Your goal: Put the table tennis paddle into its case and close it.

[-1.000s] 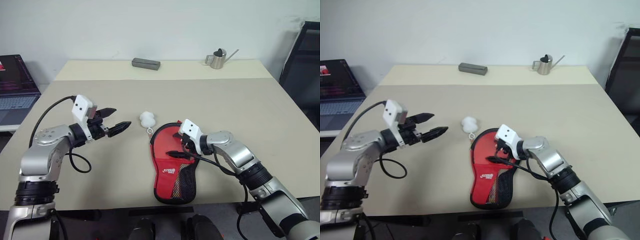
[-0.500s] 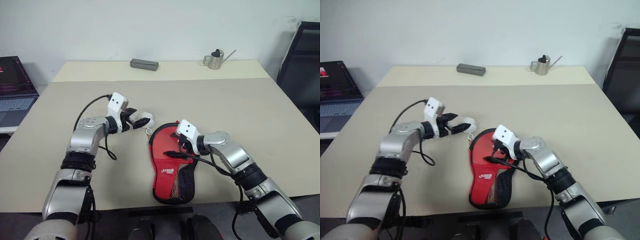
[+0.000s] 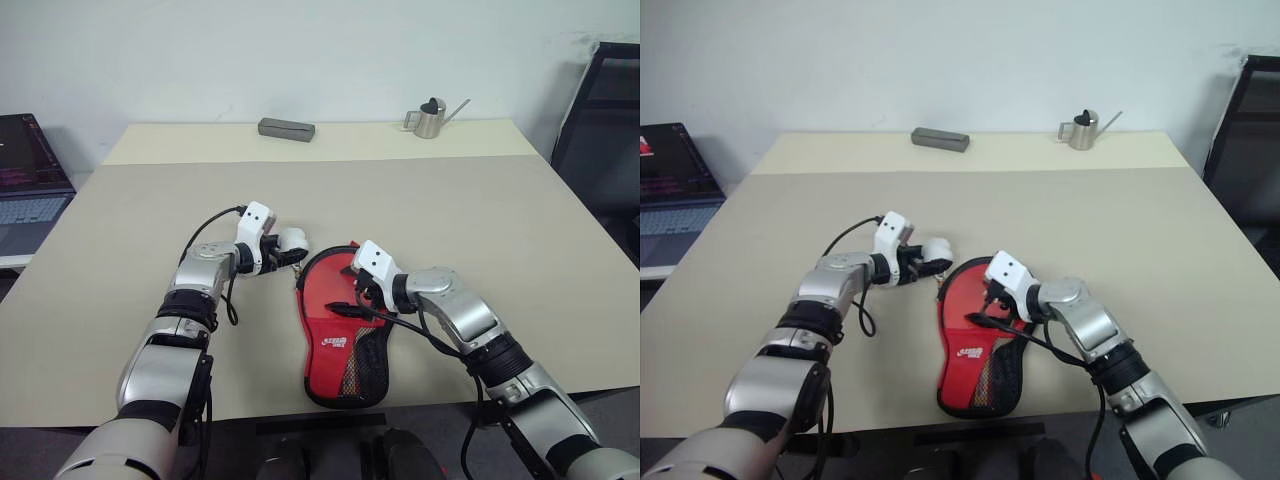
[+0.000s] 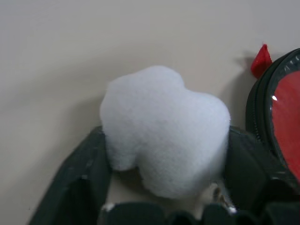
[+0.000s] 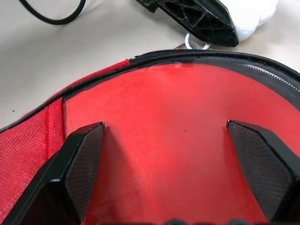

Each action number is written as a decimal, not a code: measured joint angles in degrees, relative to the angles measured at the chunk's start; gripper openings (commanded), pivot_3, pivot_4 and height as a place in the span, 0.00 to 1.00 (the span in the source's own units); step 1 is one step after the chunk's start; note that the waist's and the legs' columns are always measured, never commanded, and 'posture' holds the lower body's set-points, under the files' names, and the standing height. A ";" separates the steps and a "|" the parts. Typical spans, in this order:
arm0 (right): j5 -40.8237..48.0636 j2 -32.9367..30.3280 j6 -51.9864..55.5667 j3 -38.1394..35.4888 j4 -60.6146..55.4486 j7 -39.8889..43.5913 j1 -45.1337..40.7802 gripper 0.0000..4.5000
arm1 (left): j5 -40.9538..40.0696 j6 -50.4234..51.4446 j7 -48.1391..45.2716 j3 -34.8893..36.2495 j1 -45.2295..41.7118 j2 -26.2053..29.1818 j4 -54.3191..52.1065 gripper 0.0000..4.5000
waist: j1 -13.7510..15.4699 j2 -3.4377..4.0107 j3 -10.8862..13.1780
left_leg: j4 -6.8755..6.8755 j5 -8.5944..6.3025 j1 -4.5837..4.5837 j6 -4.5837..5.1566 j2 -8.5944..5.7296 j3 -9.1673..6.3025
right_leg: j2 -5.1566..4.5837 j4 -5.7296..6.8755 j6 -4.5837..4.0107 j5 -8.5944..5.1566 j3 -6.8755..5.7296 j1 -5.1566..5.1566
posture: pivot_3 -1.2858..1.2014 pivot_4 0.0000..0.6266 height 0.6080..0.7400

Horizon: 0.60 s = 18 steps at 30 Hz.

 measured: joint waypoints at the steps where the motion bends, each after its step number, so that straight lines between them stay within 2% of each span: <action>1: -0.03 0.33 0.28 -0.22 0.04 -0.44 0.03 1.00 | 0.04 0.00 -0.26 0.09 0.03 -0.06 0.00 0.49 | 0.01 0.00 0.00 | 0.00 0.00 0.00 0.00 0.00 -0.01 | 0.00 0.01 0.00 0.00 0.00 0.00 | 0.52 0.24 1.00; 5: 0.01 1.15 1.72 -0.92 -0.09 -1.25 0.04 1.00 | 0.01 0.10 -1.23 0.53 0.54 -0.10 -0.46 0.20 | 0.01 0.00 0.00 | 0.01 0.00 0.00 0.00 0.00 0.00 | 0.00 0.01 0.01 0.01 0.01 0.00 | 0.52 0.24 1.00; 7: -0.08 1.20 2.11 -0.90 -0.34 -1.40 0.08 1.00 | 0.01 0.29 -2.05 0.55 1.11 0.01 -1.59 0.10 | 0.02 0.00 -0.01 | 0.01 0.00 0.00 0.00 0.00 0.00 | 0.00 0.01 0.01 0.01 0.01 0.00 | 0.52 0.24 1.00; 13: -0.60 1.30 3.66 -0.51 -1.96 -2.07 0.61 1.00 | 0.05 2.00 -4.64 0.39 3.94 1.21 -7.31 0.07 | -0.01 0.00 -0.01 | 0.01 0.00 -0.02 0.00 0.00 -0.02 | 0.00 0.00 0.01 0.01 0.01 0.00 | 0.52 0.24 1.00; 18: -1.67 1.43 3.65 -0.25 -2.30 -2.81 1.21 1.00 | 0.10 3.10 -5.51 0.43 2.72 2.20 -9.58 0.07 | 0.07 -0.02 -0.04 | 0.02 0.00 0.01 0.00 0.00 -0.03 | 0.00 0.01 0.01 0.02 -0.01 0.02 | 0.52 0.24 1.00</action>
